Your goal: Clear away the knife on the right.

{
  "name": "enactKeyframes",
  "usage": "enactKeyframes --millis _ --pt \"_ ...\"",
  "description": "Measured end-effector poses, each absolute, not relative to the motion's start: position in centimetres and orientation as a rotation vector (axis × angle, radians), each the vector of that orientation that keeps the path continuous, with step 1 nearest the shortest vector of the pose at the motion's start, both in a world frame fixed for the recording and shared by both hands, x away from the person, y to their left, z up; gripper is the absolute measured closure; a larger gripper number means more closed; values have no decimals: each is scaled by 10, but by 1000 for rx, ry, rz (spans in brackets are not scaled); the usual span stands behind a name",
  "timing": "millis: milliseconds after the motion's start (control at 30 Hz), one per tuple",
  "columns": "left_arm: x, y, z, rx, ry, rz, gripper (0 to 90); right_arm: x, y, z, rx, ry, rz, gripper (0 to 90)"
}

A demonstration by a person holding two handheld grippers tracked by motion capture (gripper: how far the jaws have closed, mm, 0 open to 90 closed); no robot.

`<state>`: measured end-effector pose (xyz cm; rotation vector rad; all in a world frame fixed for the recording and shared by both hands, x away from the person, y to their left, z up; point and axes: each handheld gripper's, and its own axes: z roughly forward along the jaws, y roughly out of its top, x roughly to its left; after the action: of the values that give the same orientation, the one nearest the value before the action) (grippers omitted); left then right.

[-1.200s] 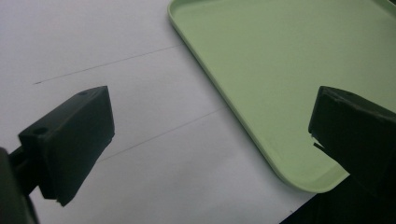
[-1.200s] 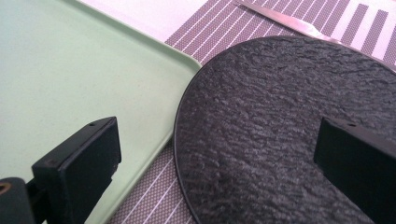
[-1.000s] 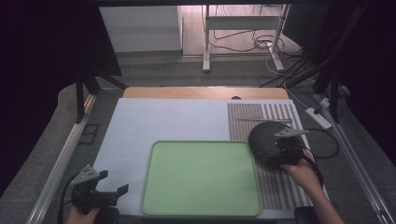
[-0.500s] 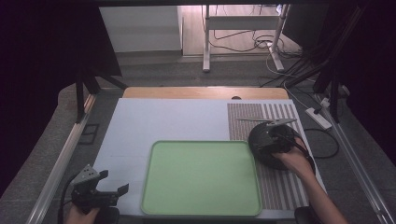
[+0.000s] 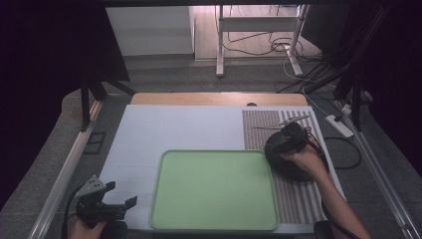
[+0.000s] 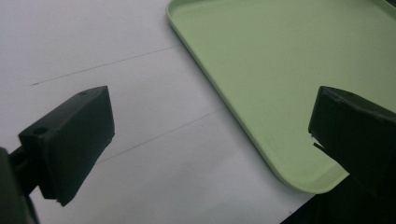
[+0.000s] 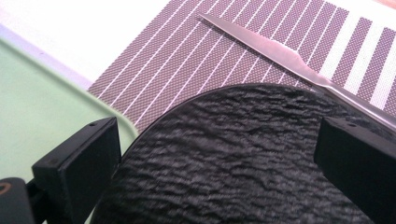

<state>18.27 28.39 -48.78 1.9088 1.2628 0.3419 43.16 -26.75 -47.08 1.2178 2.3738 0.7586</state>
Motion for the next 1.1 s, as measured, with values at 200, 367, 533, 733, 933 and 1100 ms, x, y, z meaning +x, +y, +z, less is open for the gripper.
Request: enactKeyframes --millis 200,367,533,733,933,1100 --pt "183 284 -488 1908 1262 341 12 447 -266 -474 1225 2380 726 17" --pt "183 284 -488 1906 1263 340 12 459 -266 -476 1203 2386 711 141" --pt "183 284 -488 1905 1264 339 12 469 -267 -475 1201 2373 732 302" --pt "183 284 -488 1903 1264 338 12 489 -269 -472 1238 2448 800 631" --pt "183 284 -488 1903 1264 338 12 506 -266 -478 1190 2522 779 898" --pt "183 284 -488 1904 1264 339 12 523 -261 -490 1174 2551 733 898"
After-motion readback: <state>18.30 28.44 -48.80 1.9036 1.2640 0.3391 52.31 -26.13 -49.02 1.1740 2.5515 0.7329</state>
